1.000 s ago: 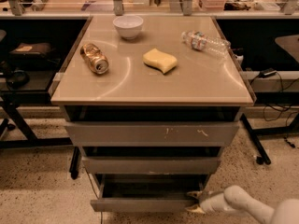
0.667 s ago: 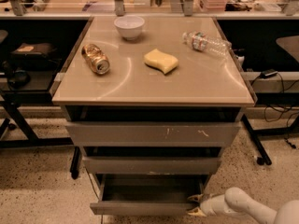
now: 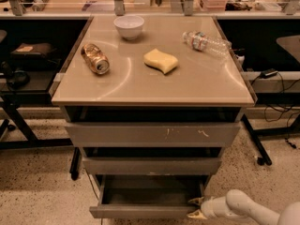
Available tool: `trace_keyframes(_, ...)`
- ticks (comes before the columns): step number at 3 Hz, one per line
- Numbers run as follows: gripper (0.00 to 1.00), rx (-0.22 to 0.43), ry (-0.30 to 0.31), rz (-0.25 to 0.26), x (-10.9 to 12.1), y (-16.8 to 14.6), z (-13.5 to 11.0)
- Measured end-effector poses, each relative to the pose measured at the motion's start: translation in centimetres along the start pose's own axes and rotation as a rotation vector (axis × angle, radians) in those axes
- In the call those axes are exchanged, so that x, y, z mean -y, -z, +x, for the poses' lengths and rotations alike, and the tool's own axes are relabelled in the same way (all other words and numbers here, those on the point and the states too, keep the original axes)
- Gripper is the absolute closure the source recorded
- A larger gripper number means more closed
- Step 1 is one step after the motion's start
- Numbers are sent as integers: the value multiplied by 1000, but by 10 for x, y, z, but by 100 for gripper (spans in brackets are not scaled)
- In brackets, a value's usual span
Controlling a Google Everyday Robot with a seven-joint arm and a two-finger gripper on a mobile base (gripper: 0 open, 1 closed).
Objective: Open bottom drawer
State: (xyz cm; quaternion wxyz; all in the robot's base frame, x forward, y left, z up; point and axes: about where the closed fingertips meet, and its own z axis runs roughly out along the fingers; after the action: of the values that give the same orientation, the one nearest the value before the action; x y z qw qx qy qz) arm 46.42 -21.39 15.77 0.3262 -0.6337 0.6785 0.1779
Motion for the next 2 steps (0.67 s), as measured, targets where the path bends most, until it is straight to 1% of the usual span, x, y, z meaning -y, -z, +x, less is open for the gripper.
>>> trace_keyframes(1,80,-4,-2,1,-6,1,-1)
trace_keyframes(2,58,-4,-2,1,-6,1,-1)
